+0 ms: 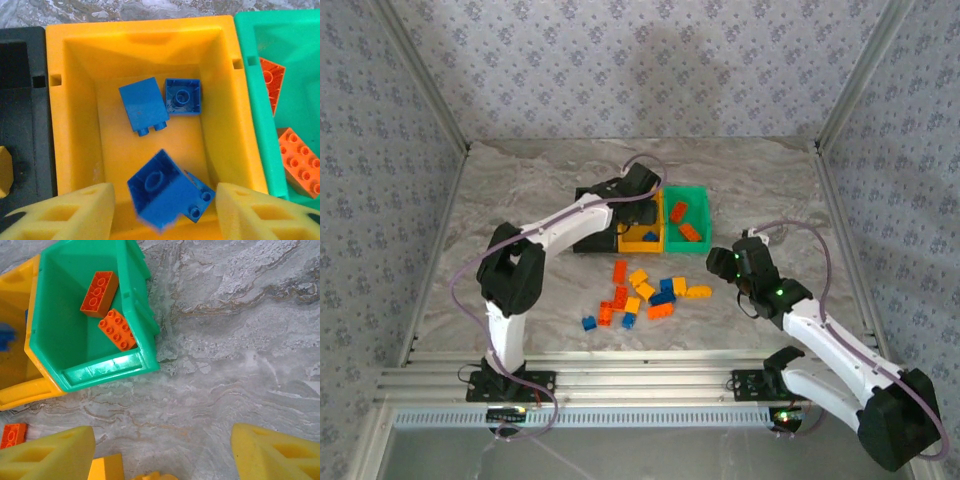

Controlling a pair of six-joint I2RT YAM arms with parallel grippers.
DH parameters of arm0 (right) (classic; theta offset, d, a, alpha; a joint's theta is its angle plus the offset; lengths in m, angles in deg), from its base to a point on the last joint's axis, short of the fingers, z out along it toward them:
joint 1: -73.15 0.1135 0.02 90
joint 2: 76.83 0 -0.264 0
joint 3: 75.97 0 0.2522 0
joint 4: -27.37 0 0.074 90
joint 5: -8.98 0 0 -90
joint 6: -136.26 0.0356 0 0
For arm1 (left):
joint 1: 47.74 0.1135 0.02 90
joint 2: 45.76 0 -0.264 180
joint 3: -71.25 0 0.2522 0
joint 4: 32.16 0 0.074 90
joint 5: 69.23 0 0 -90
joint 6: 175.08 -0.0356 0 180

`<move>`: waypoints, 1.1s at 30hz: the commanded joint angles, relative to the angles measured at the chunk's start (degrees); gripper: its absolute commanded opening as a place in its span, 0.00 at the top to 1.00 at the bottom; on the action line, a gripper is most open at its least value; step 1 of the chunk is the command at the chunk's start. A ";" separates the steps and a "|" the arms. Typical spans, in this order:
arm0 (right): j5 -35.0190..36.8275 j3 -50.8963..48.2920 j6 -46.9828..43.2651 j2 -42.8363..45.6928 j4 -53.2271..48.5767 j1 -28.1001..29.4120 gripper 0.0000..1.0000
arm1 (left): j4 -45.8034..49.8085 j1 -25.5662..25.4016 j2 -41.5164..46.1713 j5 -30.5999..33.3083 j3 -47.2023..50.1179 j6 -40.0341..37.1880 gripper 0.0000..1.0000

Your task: Sort the legos into containers by color

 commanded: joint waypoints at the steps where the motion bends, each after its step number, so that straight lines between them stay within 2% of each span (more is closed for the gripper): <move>1: 0.01 0.02 0.69 0.97 -1.56 -0.38 0.26 | 1.10 -0.51 3.26 -0.20 -0.61 -1.16 0.35; 7: -0.26 -0.17 0.77 0.89 -1.31 -0.55 0.26 | -0.29 -3.07 13.92 -1.51 10.01 -0.70 0.18; 12: -0.99 -0.94 1.30 0.61 0.02 -0.61 0.26 | -0.49 -4.15 25.13 -4.46 23.68 2.41 0.13; 19: -1.42 -1.52 0.97 -0.35 0.91 -0.78 0.26 | 6.68 -6.38 38.48 -6.29 39.92 6.76 0.12; 23: -1.57 -2.05 0.95 -0.70 1.51 -0.95 0.26 | 7.67 -7.30 44.54 -10.35 47.62 9.75 0.12; 29: -2.18 -2.17 1.12 -1.06 1.99 -1.05 0.26 | 7.26 -8.77 46.19 -13.93 53.53 13.24 0.16; 33: -2.14 -2.21 1.04 -0.86 1.45 -1.14 0.26 | 6.97 -8.86 45.78 -13.62 55.92 14.04 0.23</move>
